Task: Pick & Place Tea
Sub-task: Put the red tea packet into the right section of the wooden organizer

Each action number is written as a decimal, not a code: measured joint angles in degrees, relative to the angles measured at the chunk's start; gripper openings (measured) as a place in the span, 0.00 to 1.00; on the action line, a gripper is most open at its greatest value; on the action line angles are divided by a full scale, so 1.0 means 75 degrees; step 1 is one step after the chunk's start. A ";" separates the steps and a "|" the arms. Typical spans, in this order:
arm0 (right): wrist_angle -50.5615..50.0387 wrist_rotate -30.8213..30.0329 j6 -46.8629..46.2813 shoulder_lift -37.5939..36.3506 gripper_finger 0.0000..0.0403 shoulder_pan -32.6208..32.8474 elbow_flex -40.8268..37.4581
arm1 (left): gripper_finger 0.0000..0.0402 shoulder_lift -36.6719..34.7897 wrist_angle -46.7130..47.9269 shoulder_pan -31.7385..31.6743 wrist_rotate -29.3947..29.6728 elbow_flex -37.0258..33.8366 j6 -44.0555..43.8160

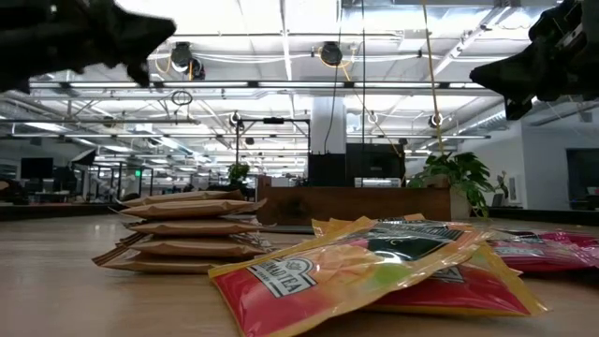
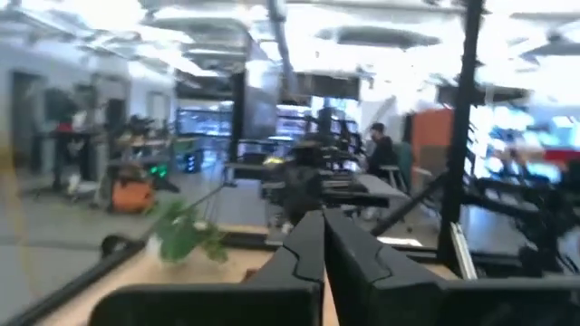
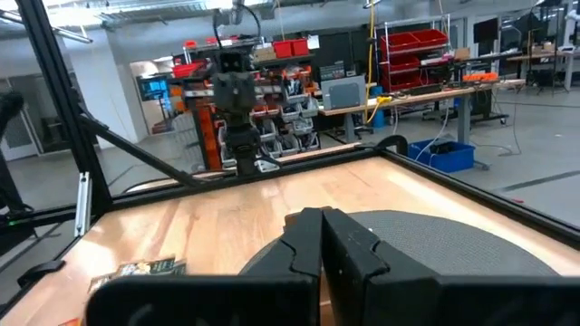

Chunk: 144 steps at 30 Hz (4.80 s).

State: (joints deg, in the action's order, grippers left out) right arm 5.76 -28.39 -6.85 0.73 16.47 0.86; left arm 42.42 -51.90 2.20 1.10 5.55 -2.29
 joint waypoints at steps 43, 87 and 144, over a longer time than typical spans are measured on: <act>-0.2005 0.0759 -0.4764 0.7110 0.00 0.3221 0.2803 | 0.04 1.0960 0.5305 0.1955 -0.0359 1.0476 0.1011; 0.0204 0.1598 -0.7000 0.8625 0.42 0.2101 0.1792 | 0.01 1.2593 0.5626 0.1504 -0.1015 1.1743 0.0145; 0.3368 0.2430 -0.6506 1.0486 0.35 0.1853 0.1789 | 0.01 1.2994 0.6141 0.1361 -0.1156 1.2290 0.0226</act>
State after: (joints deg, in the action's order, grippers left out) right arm 31.02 -10.16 -55.65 79.37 30.37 14.28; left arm 139.87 -5.84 12.40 -7.57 97.73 -0.60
